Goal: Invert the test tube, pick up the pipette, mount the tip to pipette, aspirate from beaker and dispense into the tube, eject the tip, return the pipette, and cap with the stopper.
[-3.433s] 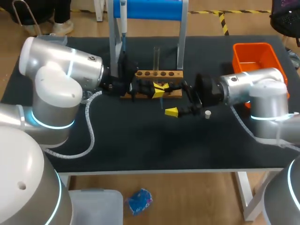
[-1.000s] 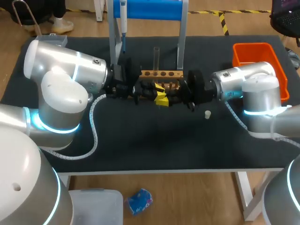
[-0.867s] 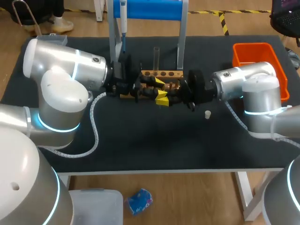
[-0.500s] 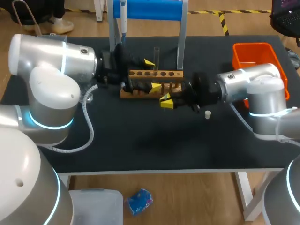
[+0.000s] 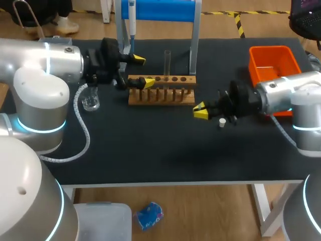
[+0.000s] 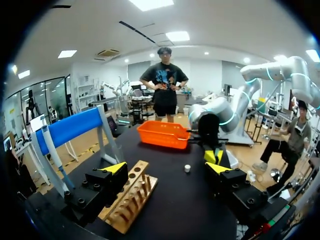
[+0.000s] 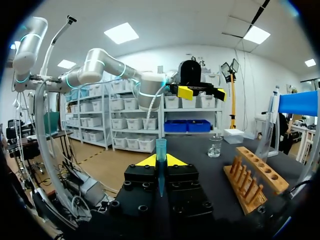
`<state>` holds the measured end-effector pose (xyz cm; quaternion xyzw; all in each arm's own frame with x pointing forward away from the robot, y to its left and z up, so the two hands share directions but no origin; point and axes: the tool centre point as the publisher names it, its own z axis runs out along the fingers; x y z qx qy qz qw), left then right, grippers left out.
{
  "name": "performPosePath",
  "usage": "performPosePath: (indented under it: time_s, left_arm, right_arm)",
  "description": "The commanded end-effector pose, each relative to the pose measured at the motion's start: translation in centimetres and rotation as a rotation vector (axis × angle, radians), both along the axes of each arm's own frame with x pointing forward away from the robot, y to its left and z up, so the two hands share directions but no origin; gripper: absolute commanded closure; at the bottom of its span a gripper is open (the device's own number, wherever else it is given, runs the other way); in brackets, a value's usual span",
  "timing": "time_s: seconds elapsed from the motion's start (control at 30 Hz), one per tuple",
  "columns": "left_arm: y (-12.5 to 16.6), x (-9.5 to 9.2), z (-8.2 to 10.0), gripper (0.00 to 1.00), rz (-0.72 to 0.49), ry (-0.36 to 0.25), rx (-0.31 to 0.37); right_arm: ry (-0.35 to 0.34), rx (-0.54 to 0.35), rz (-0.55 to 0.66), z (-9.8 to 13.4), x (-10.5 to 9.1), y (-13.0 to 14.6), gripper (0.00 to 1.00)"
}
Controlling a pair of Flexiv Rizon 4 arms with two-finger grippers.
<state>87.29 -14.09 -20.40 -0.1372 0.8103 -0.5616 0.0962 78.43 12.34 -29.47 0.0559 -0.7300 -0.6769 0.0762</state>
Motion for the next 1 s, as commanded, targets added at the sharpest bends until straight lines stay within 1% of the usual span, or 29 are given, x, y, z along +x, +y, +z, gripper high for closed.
performPosePath:
  time_s: [0.03,0.13,0.8,0.87,0.9,0.97,1.0]
  left_arm:
    - [0.6,0.2,-0.3,0.0,0.027,-0.001,-0.017]
    - [0.6,0.2,-0.3,0.0,0.027,-0.001,-0.017]
    - [0.6,0.2,-0.3,0.0,0.027,-0.001,-0.017]
    - [1.1,0.8,-0.1,0.0,0.05,-0.011,0.012]
    - [1.4,1.2,0.0,0.0,0.072,-0.01,0.004]
    - [1.9,1.8,0.0,0.0,0.099,-0.016,0.029]
    - [2.2,2.2,0.1,0.0,0.126,-0.019,0.025]
  right_arm:
    - [-0.01,-0.02,-0.05,0.6,-1.6,-2.8,1.0]
    - [-0.038,-0.011,-0.047,0.0,-1.8,-5.3,1.0]
    - [-0.038,-0.011,-0.047,0.0,-1.8,-5.3,1.0]
    - [-0.032,-0.012,-0.042,0.0,-1.7,-5.4,1.0]
    - [-0.025,-0.005,-0.029,0.0,-1.6,-5.5,1.0]
    - [-0.026,-0.016,-0.015,-0.1,-1.6,-5.7,1.0]
    - [-0.025,-0.019,-0.006,-0.1,-1.7,-5.9,1.0]
